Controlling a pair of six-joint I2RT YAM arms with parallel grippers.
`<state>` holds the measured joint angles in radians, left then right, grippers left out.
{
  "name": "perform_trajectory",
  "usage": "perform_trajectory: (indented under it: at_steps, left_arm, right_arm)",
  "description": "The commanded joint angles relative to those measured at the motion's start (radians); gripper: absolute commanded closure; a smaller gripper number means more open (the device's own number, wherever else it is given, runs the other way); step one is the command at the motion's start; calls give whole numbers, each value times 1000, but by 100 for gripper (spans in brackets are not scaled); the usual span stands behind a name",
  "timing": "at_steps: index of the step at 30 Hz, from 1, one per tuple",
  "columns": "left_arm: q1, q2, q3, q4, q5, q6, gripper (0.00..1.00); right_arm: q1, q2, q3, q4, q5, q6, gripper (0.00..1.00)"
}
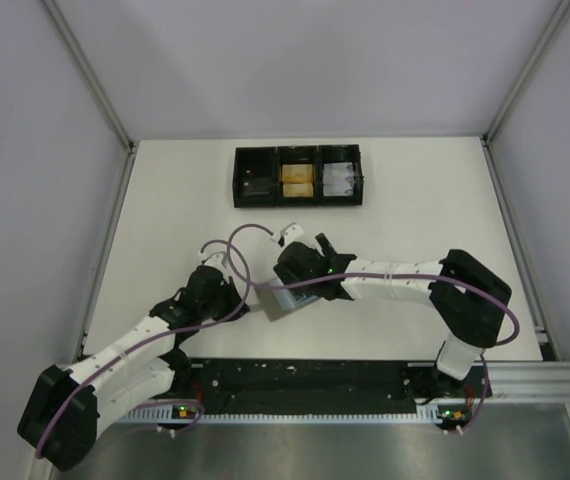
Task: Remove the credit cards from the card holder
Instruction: Remove the credit card from the card holder.
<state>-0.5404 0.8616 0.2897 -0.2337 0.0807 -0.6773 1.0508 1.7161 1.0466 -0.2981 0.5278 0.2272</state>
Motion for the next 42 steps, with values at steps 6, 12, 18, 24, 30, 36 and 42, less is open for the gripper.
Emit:
perform_trajectory:
  at_steps: [6,12,18,24,30,36,42]
  left_arm:
    - [-4,-10,9,22,-7,12,100]
    - [-3,-41,28,4,-5,2,86]
    - [-3,-163,94,-81,-53,-4,60]
    - [-4,-219,192,-93,-26,-18,53]
    - [-12,-115,239,92,174,-93,55]
    - [-76,57,255,273,183,-143,61]
    - [-102,220,230,392,165,-182,76]
  right_arm:
    - [0,-52,9,80,-210,8,3]
    - [6,-91,3,100,-269,3,3]
    - [-78,-223,-72,135,-365,37,7]
    - [-228,-332,-198,275,-625,112,29]
    - [-342,-316,-270,483,-868,201,63]
    - [-388,-204,-307,654,-991,277,84]
    - [-406,-81,-322,777,-1066,339,91]
